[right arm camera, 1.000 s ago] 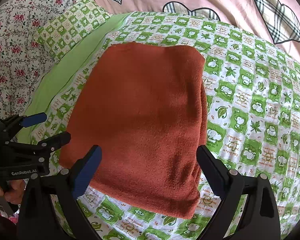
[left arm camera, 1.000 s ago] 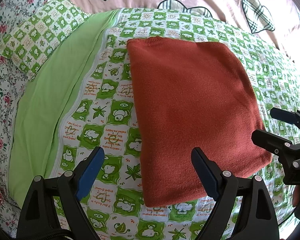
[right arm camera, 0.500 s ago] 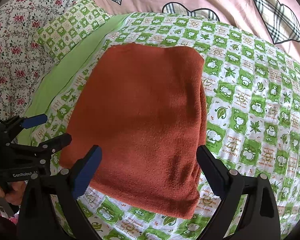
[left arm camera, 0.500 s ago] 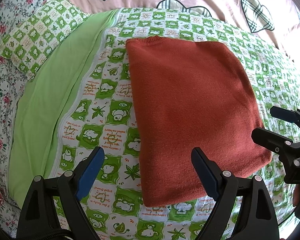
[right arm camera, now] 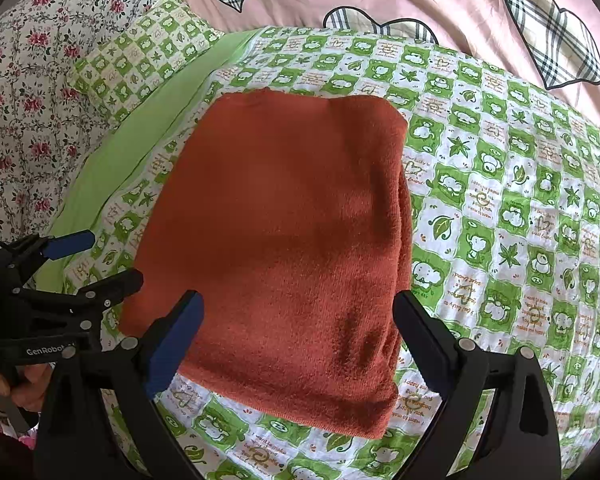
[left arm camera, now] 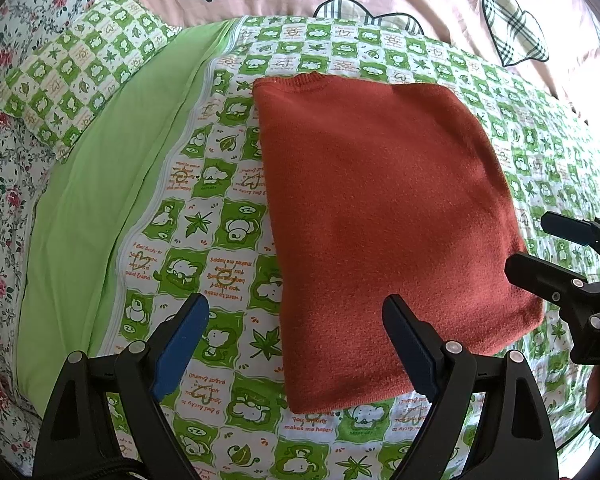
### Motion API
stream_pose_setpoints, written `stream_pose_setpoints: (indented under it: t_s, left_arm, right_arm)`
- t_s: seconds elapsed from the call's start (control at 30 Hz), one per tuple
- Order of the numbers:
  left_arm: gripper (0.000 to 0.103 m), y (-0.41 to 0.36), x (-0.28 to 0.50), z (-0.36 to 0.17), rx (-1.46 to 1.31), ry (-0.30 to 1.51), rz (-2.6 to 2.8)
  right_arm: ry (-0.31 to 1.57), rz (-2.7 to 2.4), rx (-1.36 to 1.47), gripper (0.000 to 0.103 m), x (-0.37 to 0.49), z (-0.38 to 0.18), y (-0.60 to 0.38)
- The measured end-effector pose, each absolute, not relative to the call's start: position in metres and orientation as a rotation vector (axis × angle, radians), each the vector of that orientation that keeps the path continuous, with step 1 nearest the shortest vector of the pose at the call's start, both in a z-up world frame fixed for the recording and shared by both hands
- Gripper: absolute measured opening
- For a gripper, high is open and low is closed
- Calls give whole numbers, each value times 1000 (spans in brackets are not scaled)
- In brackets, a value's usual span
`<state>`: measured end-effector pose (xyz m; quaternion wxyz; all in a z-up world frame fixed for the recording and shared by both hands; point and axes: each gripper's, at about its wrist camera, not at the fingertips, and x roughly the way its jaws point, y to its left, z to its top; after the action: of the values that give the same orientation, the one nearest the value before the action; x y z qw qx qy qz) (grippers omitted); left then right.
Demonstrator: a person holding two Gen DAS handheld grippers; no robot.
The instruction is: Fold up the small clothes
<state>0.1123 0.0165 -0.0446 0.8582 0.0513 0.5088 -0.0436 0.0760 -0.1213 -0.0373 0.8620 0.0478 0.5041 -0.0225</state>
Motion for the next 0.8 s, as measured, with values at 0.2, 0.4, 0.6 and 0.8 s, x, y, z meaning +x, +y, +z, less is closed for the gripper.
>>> stream_pose_setpoints:
  t_s: [0.2,0.4,0.6,0.8]
  left_arm:
    - [89,16,113,-45,109,1069,-91]
    - [89,16,113,-45,109,1069,-90]
    - [89,19,118,-44,118,1040,-56]
    - [89,23,126,-44,104,1040,-51]
  right_arm:
    - [1057,-46,100,95,76,-37,-122]
    - [1053,-50,103,95,77,-37,-123]
    - [1016,-95,121,95,75,-33,-135]
    - [1021,-122,168,95,76,-35,-145]
